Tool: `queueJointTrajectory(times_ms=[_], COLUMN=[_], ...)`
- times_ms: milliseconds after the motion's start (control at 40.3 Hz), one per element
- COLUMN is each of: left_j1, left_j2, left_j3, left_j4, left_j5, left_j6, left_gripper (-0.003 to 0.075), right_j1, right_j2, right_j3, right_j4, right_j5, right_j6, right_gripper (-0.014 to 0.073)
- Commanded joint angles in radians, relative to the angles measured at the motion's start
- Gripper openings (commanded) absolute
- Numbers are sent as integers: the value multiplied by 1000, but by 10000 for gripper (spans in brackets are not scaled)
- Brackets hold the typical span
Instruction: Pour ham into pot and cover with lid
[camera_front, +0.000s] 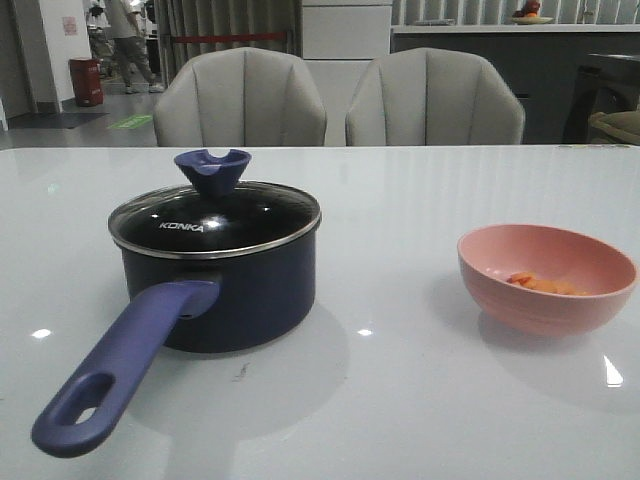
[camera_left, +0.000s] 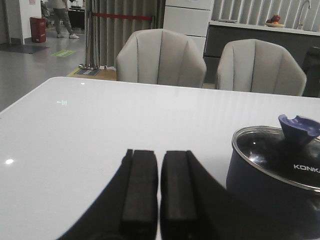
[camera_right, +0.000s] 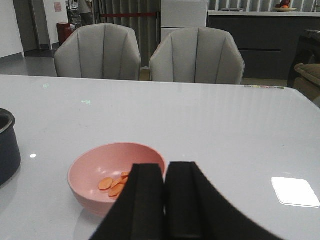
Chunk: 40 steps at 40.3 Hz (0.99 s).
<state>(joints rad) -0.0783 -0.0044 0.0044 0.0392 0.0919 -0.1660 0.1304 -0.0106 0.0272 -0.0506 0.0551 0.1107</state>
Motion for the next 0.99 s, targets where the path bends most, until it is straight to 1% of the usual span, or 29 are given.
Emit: queueJointTrajectory(times_ms=[0,199,397,497,546,621,720,844,919,969], left_j1=[2,2,2,2,2,2,2,2,2,2], left_j2=[-19,-19,-19,-19,-18,-9,35,135,194,230], left_j3=[22,22,20,8,-16,-76,-202,-354,-420,-448], left_j4=[0,0,14,14,14,14,14,14,14,10], left_j5=[-74,-124,-280,-388,-402,-351,-213,-5,107,151], left_j6=[-7,-7,-5,-5,-5,-5,-5,-5,-5,-5], left_gripper=[130,130,130,130,130,130,130,130,130,130], right_j1=[-4,-4,-4,-4,-4,-4,-4,-4,-4,-4], right_j2=[-18,-18,-18,-18,-18,-18,-18,-18,-18,-18], right_j3=[-5,-5,-5,-5,-5,-5,-5,-5,-5,-5], right_j4=[-7,-7,-7,-7,-7,-7,-7,-7,-7,-7], right_j5=[-78,-78,-78,-78,-78,-78,-78,-78,-78,-78], right_j6=[0,0,0,0,0,0,0,0,0,0], right_gripper=[145,145,145,145,145,145,145,145,145,145])
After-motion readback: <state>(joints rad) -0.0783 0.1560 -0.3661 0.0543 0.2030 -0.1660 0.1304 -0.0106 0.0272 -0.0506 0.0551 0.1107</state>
